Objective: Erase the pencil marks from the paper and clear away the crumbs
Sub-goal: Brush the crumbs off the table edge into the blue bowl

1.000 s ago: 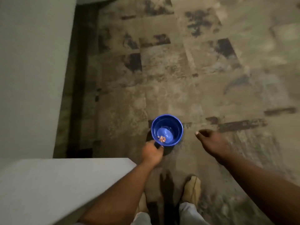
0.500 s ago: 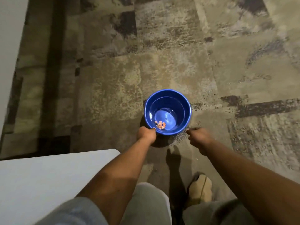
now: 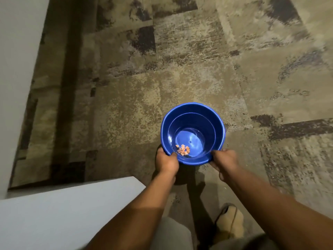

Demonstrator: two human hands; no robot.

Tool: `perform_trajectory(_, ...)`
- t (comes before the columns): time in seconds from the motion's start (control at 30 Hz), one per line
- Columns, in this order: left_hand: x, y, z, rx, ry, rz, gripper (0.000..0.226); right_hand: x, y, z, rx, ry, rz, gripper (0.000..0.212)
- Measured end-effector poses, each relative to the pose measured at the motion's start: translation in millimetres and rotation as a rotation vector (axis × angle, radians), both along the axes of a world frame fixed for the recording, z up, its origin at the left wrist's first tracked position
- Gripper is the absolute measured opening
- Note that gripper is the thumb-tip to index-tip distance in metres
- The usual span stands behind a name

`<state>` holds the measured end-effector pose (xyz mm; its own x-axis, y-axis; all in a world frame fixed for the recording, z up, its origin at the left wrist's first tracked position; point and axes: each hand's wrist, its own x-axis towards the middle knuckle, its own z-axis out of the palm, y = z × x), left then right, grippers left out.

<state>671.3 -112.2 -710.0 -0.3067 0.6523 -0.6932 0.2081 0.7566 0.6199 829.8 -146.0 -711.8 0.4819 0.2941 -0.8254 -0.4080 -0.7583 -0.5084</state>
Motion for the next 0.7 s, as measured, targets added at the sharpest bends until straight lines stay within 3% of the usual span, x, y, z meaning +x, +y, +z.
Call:
perform_trajectory(0.17,-0.3,-23.1,165.5,0.198,-0.174,-0.048,0.029,2.8,-26.8,173.9,0.2,0.095,-0.109,0.009)
perform_trajectory(0.43,-28.9,-66.1,442.8,0.338,-0.377,-0.12,0.029,-11.5,-67.8,478.1,0.494,0.167,-0.134,0.027)
perform_trajectory(0.6,-71.8,-90.1,563.0,0.438,-0.338,-0.261,0.018,-40.7,-87.8,593.6,0.598,0.133,-0.105,0.015)
perform_trajectory(0.7,-105.6,-102.0,609.6,0.451,-0.339,-0.269,0.032,-67.1,-87.7,629.8,0.668,0.171,-0.123,0.019)
